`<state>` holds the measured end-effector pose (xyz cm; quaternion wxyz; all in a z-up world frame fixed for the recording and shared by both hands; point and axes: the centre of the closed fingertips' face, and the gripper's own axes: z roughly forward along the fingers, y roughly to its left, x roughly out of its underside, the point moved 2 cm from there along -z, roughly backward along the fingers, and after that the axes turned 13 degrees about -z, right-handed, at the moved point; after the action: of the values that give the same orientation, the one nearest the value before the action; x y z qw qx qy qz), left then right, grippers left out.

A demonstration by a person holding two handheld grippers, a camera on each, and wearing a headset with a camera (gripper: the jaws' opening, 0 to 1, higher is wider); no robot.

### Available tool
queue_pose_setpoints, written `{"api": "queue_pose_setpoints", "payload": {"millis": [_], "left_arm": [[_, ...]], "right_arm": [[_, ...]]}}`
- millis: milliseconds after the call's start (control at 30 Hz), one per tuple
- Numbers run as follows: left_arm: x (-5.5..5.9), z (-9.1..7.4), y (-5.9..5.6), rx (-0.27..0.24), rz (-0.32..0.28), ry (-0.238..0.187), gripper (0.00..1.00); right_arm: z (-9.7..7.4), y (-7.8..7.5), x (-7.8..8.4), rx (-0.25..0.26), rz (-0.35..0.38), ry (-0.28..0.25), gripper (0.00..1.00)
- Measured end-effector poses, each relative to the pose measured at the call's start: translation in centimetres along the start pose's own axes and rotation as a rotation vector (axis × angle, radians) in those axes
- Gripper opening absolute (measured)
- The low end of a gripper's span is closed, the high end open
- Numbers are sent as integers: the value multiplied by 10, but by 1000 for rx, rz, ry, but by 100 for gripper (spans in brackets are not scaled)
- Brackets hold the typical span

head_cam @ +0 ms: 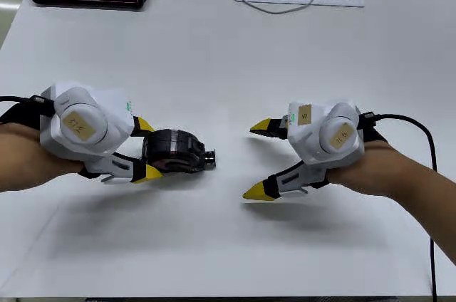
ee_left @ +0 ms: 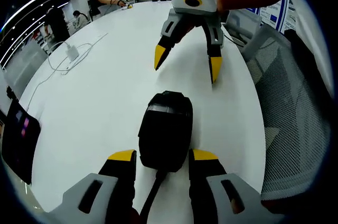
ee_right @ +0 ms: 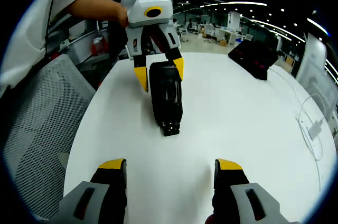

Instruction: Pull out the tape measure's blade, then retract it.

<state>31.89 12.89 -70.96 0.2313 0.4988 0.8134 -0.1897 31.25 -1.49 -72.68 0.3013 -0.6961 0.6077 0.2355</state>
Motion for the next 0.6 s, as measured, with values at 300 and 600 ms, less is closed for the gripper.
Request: {"api": "queue_pose_setpoints", "payload": {"millis": [300,600], "left_arm": [[-2,3,-1,10,10,13,29],[-1,4,-1,11,10,18,28]], "right_arm": [[1,-1,-3,5,7,-15,64],[5,-3,-8,9,6,-36,61]]}}
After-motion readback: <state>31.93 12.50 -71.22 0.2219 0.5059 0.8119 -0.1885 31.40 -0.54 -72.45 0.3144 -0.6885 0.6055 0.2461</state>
